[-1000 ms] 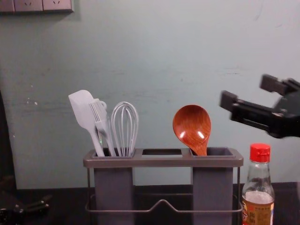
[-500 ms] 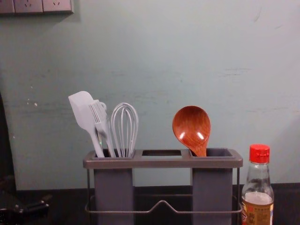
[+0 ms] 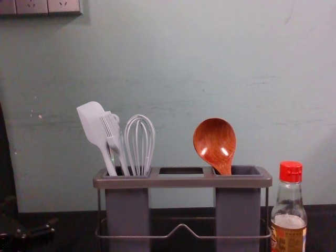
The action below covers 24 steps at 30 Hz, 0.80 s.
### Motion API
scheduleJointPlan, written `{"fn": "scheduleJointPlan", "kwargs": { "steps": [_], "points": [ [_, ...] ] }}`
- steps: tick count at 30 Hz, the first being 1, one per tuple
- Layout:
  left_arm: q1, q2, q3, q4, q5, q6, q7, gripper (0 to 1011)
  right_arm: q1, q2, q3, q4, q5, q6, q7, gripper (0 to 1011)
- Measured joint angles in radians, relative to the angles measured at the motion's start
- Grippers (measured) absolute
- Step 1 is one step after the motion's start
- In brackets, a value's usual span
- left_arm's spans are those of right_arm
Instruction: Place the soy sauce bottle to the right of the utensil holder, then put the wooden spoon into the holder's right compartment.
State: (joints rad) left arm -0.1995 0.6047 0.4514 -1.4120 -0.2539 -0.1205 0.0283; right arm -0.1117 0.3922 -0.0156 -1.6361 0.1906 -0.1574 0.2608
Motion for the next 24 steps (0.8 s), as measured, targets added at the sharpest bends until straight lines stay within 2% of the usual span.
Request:
{"fn": "scheduleJointPlan", "kwargs": {
  "steps": [3, 9, 13, 20, 24],
  "points": [
    [0.000, 0.000, 0.000, 0.000, 0.000, 0.000, 0.000, 1005, 0.073, -0.014, -0.016, 0.078, -0.038, 0.003, -0.007, 1003],
    [0.000, 0.000, 0.000, 0.000, 0.000, 0.000, 0.000, 1005, 0.167, -0.026, -0.042, 0.162, -0.076, 0.003, -0.003, 1003],
    [0.000, 0.000, 0.000, 0.000, 0.000, 0.000, 0.000, 1005, 0.233, -0.034, -0.067, 0.210, -0.115, 0.028, -0.002, 1003],
    [0.000, 0.000, 0.000, 0.000, 0.000, 0.000, 0.000, 1005, 0.295, -0.041, -0.108, 0.250, -0.182, 0.070, -0.011, 1003],
    [0.000, 0.000, 0.000, 0.000, 0.000, 0.000, 0.000, 1005, 0.302, -0.049, -0.116, 0.259, -0.206, 0.068, -0.027, 1003]
  ]
}}
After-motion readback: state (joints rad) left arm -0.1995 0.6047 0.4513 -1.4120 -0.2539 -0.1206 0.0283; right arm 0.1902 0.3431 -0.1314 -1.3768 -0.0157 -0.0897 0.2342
